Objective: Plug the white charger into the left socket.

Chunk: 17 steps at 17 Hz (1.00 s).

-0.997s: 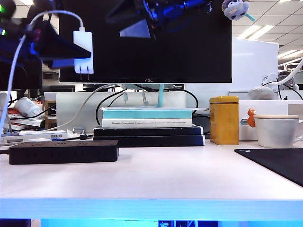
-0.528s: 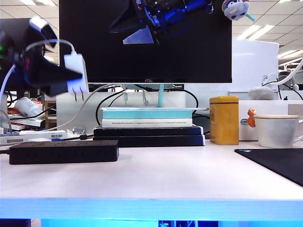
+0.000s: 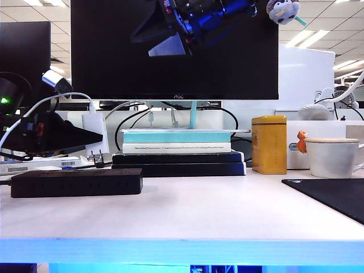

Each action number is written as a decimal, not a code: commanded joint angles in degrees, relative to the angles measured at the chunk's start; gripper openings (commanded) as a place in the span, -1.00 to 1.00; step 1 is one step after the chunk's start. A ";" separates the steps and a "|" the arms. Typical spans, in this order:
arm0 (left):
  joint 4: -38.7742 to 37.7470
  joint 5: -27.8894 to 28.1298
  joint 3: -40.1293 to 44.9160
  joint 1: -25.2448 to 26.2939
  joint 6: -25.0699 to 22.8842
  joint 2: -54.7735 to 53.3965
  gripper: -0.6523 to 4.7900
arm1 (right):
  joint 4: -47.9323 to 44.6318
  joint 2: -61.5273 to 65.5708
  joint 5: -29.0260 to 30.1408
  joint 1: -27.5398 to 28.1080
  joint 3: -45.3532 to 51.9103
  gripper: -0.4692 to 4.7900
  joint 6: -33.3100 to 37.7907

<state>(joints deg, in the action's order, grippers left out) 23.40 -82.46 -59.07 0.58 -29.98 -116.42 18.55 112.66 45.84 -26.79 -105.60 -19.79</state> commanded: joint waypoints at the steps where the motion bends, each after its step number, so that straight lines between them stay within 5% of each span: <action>1: 3.10 -1.60 -0.48 0.13 1.27 0.24 -0.21 | 2.56 2.16 -1.36 -0.07 -0.24 1.00 -4.48; 5: 3.23 -4.00 -1.84 0.02 2.69 0.24 -0.21 | 1.09 7.93 -0.11 -0.31 -0.24 1.00 -6.14; 12: 4.17 -6.40 -2.49 -0.11 3.02 0.26 -0.21 | -5.79 12.28 11.98 -3.28 -0.26 1.00 -5.53; 17: 4.17 -7.82 -2.49 -0.28 3.02 0.26 -0.21 | -6.54 12.83 12.26 -5.38 -0.26 1.00 -5.25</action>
<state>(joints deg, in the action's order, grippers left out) 26.87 -89.34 -61.28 0.45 -27.14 -116.49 12.91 125.45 57.58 -31.90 -105.60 -25.52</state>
